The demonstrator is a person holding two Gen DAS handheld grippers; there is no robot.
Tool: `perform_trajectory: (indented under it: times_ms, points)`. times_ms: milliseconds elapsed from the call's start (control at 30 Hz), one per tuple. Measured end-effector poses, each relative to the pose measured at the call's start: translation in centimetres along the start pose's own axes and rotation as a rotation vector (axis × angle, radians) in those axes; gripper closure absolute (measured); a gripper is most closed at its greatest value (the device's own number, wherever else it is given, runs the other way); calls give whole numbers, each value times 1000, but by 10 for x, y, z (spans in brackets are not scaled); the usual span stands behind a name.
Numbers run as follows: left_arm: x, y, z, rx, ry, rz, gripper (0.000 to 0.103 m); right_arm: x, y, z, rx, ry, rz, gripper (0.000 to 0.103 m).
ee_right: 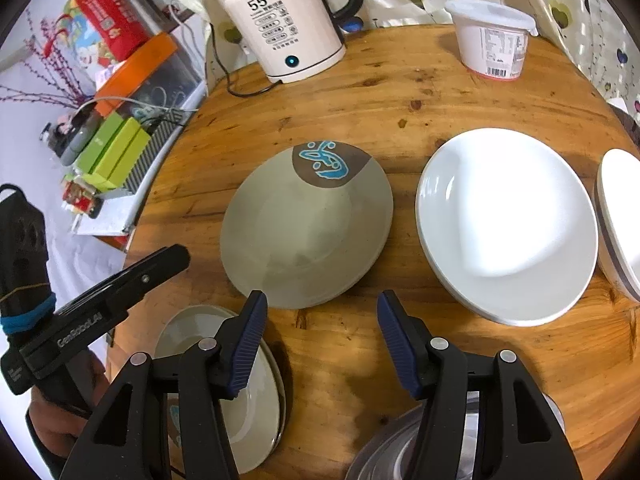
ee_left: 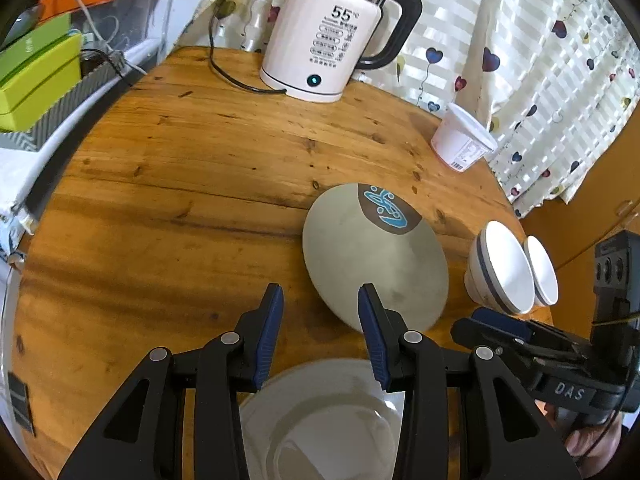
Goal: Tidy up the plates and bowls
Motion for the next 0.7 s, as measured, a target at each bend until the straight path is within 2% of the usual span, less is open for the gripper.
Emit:
perform_trajectory:
  times_ms: [700]
  points:
    - [42, 2, 31, 31, 100, -28, 63, 23, -2, 19, 54, 32, -32, 54]
Point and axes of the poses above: each gripper's, at about its wrist camera, not at the fingertips, and x roughly the way its jaws point, y to its left, z to its top, the point moved 1 cm from there along x, roughly the way its jaws point, and after that the axes turned 10 degrees about y, right-handed, at the moved point
